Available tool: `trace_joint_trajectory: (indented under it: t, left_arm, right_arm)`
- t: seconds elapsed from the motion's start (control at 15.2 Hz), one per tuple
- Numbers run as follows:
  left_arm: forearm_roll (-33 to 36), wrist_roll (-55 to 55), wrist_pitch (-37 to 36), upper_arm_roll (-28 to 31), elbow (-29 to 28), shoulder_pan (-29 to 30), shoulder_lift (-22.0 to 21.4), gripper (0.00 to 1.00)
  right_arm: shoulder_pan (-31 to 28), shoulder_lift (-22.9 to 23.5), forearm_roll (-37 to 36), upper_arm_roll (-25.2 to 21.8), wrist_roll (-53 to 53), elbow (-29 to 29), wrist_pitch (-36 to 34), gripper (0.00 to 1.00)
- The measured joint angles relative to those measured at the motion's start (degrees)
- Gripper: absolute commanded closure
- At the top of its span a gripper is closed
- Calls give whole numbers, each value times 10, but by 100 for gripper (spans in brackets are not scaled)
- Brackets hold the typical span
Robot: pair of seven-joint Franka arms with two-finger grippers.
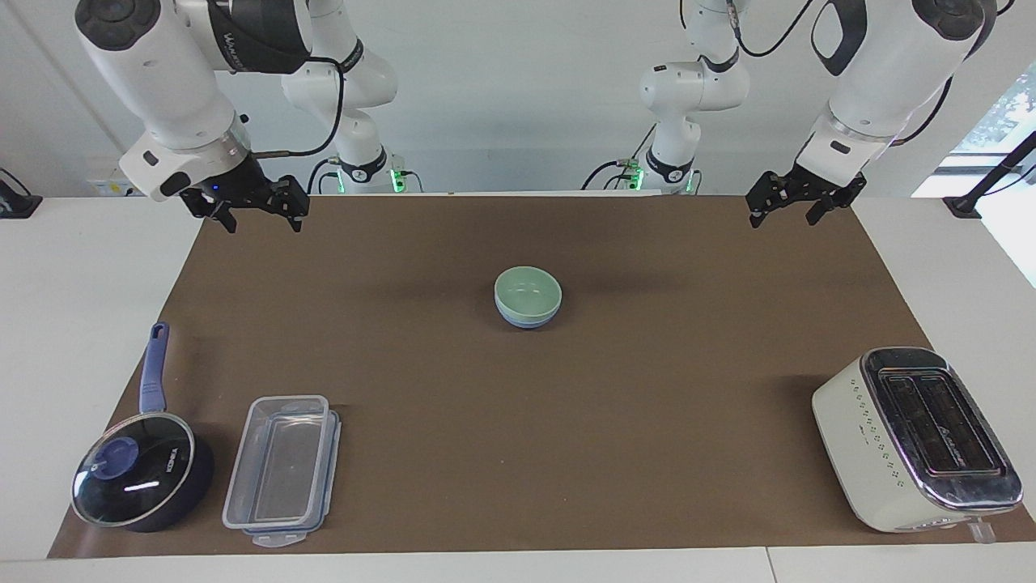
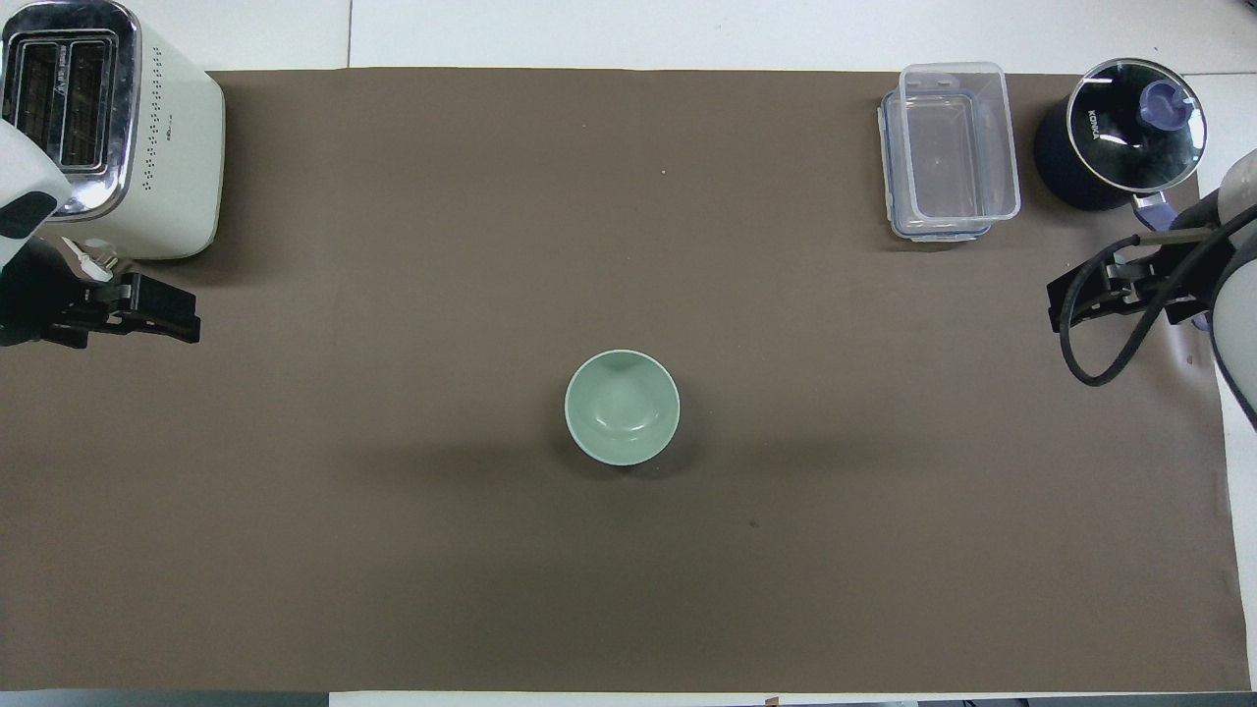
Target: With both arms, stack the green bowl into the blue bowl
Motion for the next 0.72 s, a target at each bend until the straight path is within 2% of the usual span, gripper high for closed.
trace_joint_trajectory:
  t: [0.26, 0.72]
  left_arm:
    - [-14, 0, 0, 0, -1, 0, 0, 0]
    - [-16, 0, 0, 0, -1, 0, 0, 0]
  right_arm:
    - [-8, -18, 0, 1, 0, -23, 10, 0]
    - [-16, -23, -1, 11, 0, -28, 11, 0]
